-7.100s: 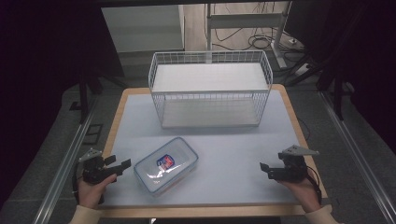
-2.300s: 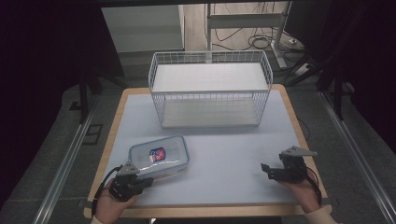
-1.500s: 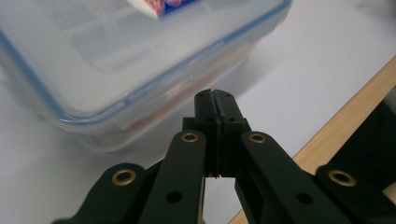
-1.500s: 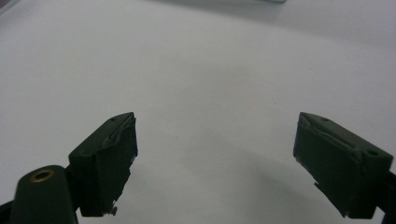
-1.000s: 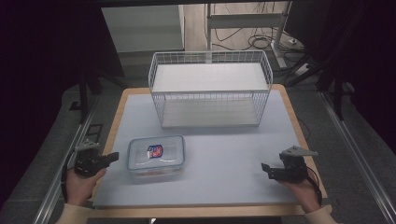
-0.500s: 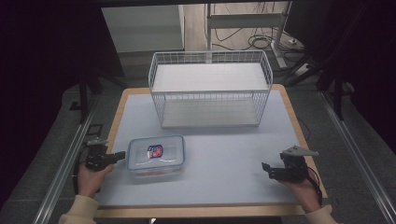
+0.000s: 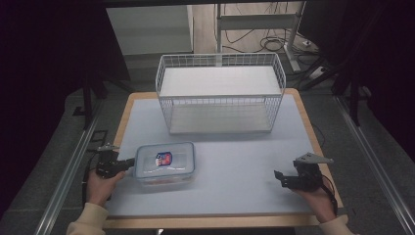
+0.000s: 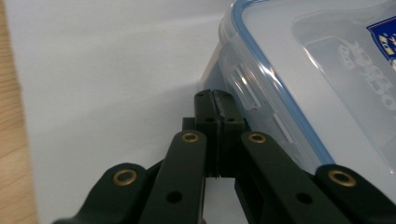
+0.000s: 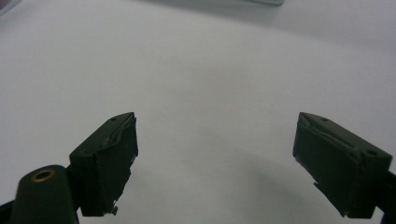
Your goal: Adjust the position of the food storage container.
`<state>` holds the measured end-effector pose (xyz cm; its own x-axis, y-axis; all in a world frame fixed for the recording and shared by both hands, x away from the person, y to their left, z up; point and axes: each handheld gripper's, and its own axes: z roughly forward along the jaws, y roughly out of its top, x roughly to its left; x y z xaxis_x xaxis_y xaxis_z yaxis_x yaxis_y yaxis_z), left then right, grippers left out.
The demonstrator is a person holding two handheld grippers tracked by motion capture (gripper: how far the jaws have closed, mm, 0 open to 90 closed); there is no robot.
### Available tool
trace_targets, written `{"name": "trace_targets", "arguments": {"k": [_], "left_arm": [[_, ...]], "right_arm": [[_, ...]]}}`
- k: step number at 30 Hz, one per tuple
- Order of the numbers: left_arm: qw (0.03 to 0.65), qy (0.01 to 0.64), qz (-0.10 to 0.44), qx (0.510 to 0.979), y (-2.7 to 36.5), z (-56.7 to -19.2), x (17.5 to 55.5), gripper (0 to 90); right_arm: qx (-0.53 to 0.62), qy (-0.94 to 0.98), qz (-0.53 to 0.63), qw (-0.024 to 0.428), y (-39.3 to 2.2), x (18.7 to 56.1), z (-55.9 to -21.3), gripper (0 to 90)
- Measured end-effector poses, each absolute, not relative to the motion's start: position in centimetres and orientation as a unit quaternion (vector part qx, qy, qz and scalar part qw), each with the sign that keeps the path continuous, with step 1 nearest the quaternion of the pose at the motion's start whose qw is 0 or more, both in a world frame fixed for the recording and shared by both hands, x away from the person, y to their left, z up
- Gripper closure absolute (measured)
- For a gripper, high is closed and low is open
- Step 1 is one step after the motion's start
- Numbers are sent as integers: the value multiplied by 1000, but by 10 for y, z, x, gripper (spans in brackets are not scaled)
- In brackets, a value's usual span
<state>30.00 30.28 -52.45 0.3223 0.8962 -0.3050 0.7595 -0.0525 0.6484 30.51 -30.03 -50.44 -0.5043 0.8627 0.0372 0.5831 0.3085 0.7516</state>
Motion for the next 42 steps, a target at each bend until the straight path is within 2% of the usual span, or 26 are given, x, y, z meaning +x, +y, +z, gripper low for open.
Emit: {"name": "trace_targets", "arguments": {"k": [16,42], "left_arm": [[392,556,74,729,271,-523,308,900],[396,487,44,777,183,-516,316,900]], "right_arm": [[460,786,367,190,-300,305,-504,143],[458,787,367,191,-300,305,-503,144]]}}
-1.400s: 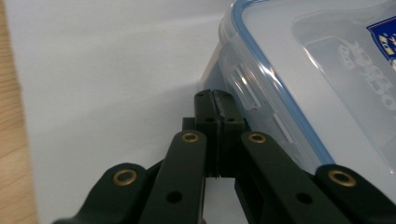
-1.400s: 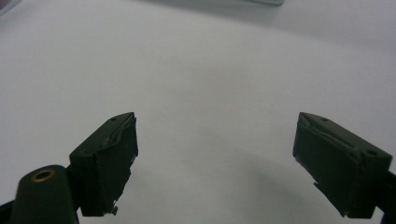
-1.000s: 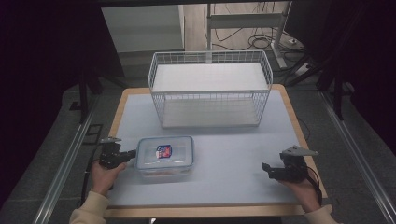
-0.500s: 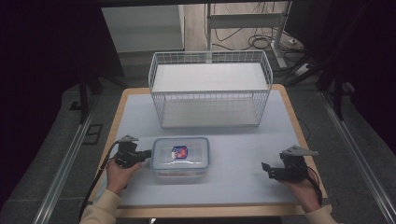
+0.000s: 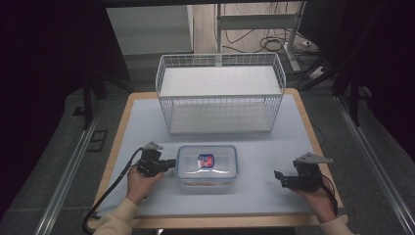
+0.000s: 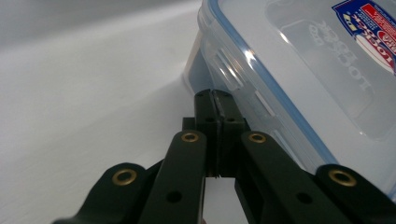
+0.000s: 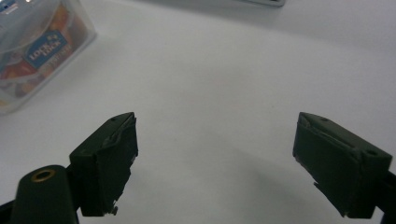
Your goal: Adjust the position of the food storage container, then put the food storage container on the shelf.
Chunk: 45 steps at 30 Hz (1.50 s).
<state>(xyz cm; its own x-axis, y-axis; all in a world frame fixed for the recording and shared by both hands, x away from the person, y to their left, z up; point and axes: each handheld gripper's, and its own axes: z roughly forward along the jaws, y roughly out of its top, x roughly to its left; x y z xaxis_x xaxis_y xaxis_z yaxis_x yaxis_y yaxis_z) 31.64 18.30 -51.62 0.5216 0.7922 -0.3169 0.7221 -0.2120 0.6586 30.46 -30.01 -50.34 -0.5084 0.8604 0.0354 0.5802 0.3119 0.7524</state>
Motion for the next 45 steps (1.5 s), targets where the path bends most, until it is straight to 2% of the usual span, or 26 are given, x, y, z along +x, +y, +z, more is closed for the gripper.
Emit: {"name": "trace_targets", "arguments": {"k": [5,14,15,24,26,28,29,30,33,34,35,36,40,45], "left_arm": [[398,477,39,782,169,-515,318,900],[413,473,34,778,171,-514,317,900],[412,472,50,778,176,-509,314,900],[430,481,88,759,204,-495,290,875],[442,481,78,753,208,-494,285,853],[452,491,71,741,212,-493,283,789],[462,500,59,730,216,-493,283,706],[462,500,59,730,216,-493,283,672],[454,507,55,731,213,-491,284,470],[454,507,55,731,213,-491,284,433],[451,512,56,729,211,-491,283,433],[453,511,47,729,210,-491,283,340],[468,512,24,720,210,-491,284,271],[475,511,3,716,206,-492,288,235]], "right_arm": [[457,787,368,192,-301,305,-503,144],[457,786,369,192,-301,304,-503,144],[456,786,370,194,-301,304,-502,143],[454,776,398,180,-302,304,-499,143],[447,776,409,172,-300,303,-498,143],[438,779,415,170,-299,302,-497,142],[429,783,420,164,-297,301,-497,142],[426,784,421,161,-296,300,-497,142],[415,788,426,159,-293,299,-497,142],[415,788,426,159,-293,299,-497,142],[415,788,426,158,-293,299,-496,142],[413,787,429,160,-292,298,-497,142],[415,787,430,153,-292,298,-497,142],[408,789,437,139,-289,296,-494,146]]}}
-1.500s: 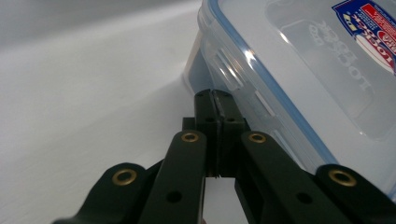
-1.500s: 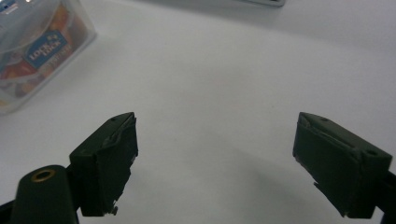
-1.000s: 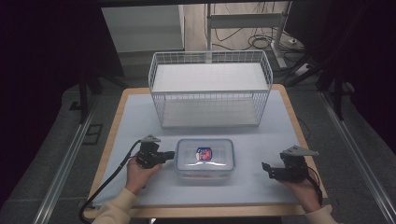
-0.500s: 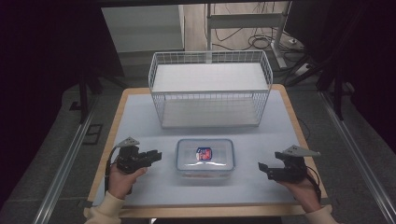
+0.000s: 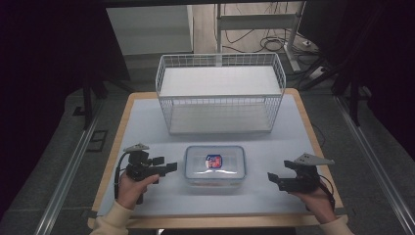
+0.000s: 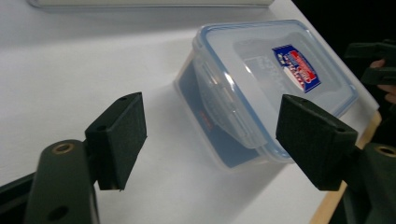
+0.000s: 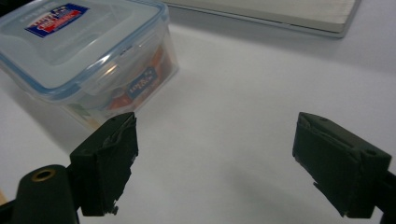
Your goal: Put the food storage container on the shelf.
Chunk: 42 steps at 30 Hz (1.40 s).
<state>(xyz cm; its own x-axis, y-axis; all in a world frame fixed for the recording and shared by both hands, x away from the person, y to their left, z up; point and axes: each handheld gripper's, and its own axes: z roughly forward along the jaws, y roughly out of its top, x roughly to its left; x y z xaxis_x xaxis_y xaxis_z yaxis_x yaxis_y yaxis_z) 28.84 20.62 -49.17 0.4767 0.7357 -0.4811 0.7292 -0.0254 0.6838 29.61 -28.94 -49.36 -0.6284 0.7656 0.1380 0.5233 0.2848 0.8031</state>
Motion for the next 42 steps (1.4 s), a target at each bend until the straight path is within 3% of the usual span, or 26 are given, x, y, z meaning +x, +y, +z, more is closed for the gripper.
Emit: {"name": "trace_targets", "arguments": {"k": [13,28,38,42], "left_arm": [[467,503,-47,726,181,-502,304,171],[457,510,-129,717,160,-518,321,177],[463,512,-145,709,158,-522,321,199],[466,512,-147,706,160,-522,321,229]], "right_arm": [[396,795,448,108,-272,299,-489,146],[389,793,463,72,-245,307,-482,131],[386,793,468,51,-220,323,-477,120],[397,789,468,19,-213,332,-479,107]]}}
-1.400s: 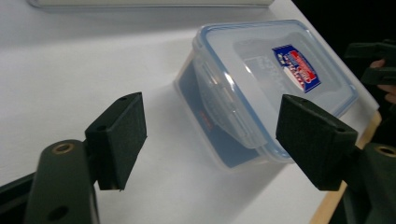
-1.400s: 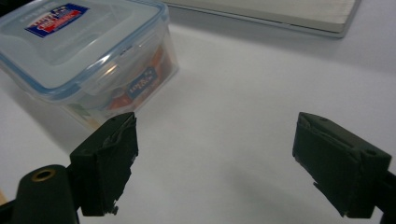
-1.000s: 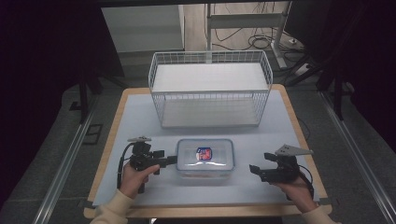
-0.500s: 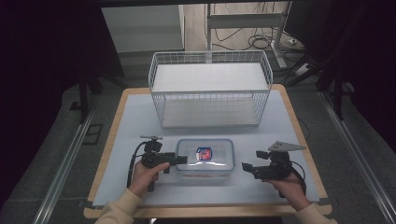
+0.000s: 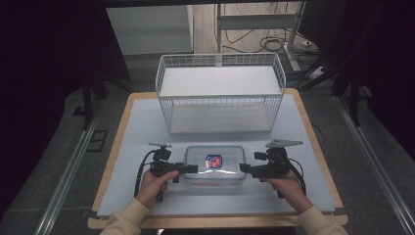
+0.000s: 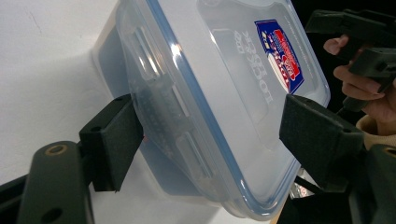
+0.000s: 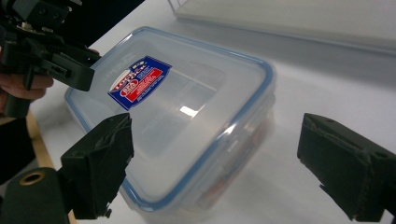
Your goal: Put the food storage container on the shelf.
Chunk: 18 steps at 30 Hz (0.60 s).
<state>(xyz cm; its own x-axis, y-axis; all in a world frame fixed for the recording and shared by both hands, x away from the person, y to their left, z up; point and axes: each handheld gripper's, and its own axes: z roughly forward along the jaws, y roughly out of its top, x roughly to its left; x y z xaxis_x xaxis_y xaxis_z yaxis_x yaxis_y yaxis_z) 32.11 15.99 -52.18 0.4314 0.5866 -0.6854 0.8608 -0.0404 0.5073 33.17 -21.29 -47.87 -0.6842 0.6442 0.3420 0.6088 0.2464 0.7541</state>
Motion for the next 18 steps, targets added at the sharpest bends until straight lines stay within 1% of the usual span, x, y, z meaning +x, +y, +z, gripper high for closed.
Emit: {"name": "trace_targets", "arguments": {"k": [3,9,11,12,16,18], "left_arm": [[469,514,-150,702,161,-522,321,244],[470,514,-148,703,161,-522,321,247],[470,514,-148,702,161,-523,321,247],[470,513,-148,703,161,-522,321,247],[470,513,-146,704,161,-522,321,247],[470,513,-146,703,161,-522,321,247]], "right_arm": [[407,786,465,-2,-209,338,-482,107],[435,779,448,-58,-206,350,-492,121],[436,779,447,-63,-206,351,-494,126],[438,779,442,-77,-205,353,-497,144],[442,777,439,-94,-204,354,-502,164],[443,772,441,-117,-203,355,-506,181]]}}
